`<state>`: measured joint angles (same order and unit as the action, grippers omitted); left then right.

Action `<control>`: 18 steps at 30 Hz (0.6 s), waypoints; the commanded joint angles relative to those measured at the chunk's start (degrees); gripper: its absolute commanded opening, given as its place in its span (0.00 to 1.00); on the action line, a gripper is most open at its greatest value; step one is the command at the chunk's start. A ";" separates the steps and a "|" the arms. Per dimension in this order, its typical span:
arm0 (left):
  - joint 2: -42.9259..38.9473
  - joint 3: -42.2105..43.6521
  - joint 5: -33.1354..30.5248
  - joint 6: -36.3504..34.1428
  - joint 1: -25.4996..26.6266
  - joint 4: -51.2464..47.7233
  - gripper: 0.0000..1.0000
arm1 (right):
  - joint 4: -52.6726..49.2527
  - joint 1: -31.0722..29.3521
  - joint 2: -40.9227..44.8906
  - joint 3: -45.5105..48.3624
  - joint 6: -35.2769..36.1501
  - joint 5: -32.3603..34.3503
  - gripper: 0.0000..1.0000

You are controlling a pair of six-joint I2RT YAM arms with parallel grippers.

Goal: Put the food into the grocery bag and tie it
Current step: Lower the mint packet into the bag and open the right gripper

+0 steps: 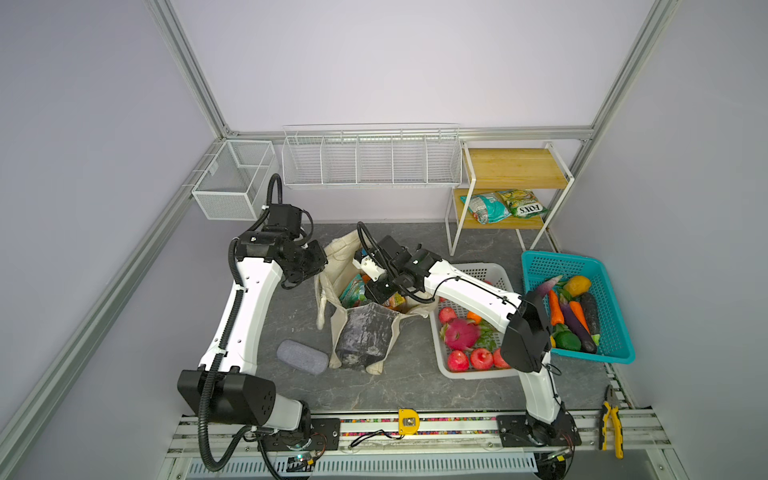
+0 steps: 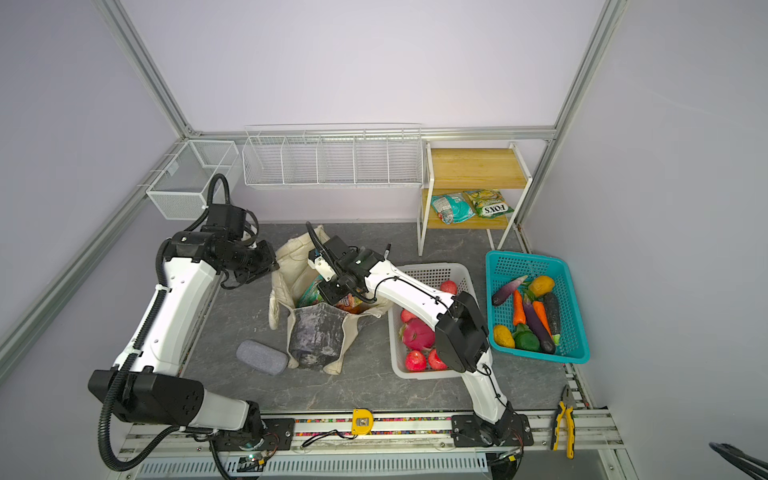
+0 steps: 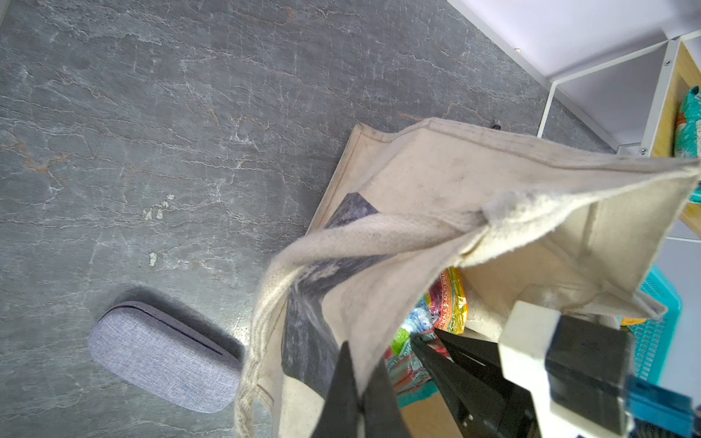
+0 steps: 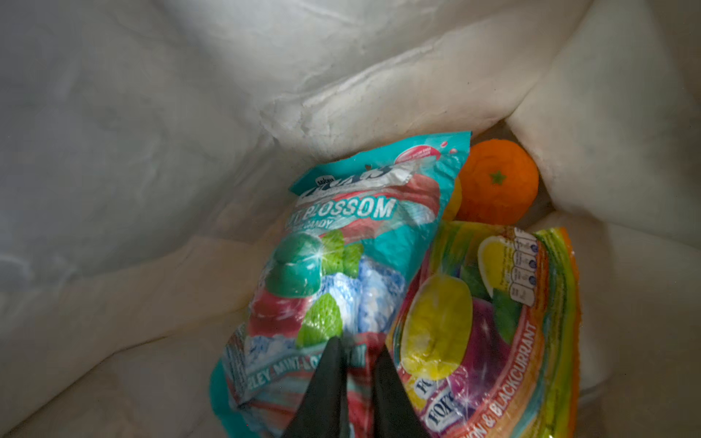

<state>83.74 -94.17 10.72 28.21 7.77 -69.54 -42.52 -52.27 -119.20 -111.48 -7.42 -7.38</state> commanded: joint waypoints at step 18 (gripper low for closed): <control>0.81 -1.01 -0.08 0.61 -0.30 -0.01 0.00 | -2.12 1.10 3.73 -8.99 2.24 1.85 0.64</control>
<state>84.23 -94.17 10.74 28.38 7.77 -69.28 -43.79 -51.37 -118.93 -116.68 -5.52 -5.30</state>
